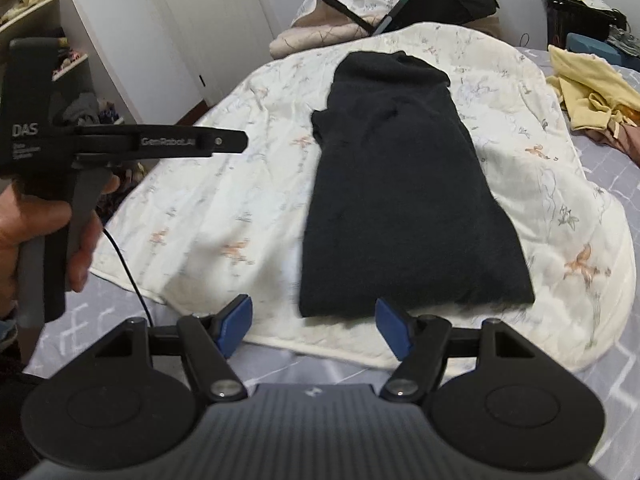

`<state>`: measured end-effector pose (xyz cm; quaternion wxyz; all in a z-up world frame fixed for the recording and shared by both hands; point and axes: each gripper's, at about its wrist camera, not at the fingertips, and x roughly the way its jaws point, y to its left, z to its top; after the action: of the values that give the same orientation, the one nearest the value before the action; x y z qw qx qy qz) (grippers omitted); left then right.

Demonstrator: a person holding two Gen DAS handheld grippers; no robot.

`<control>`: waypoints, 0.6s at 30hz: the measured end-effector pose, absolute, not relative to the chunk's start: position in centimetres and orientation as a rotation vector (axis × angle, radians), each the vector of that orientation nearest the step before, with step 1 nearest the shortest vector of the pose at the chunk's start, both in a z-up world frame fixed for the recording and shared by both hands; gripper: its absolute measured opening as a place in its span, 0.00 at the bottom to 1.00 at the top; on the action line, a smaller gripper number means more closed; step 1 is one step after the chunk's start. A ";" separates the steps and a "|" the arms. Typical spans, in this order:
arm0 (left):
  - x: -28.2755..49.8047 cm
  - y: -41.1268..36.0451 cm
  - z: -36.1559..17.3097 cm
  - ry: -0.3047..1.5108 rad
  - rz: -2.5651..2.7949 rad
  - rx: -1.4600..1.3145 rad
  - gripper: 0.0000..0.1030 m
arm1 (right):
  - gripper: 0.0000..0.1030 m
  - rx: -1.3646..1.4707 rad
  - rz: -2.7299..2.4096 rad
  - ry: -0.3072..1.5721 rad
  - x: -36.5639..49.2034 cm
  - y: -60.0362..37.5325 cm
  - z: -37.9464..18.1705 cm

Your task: Fold clothes

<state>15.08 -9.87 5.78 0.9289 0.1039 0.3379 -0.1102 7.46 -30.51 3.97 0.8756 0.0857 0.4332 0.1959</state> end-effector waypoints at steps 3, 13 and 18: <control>16.1 -11.3 4.7 0.681 -0.214 0.246 0.53 | 0.70 0.172 0.420 0.913 9.3 -32.0 2.5; 19.9 -13.8 2.7 0.769 -0.160 0.273 0.53 | 0.70 0.182 0.493 0.870 15.0 -35.4 1.0; 21.5 -14.4 2.7 0.819 -0.136 0.256 0.53 | 0.70 0.204 0.517 0.880 17.5 -36.4 1.4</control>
<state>21.51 -14.35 2.71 0.9071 0.1238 0.3968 -0.0660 17.54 -36.37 1.37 0.8678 0.0972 0.4202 0.2468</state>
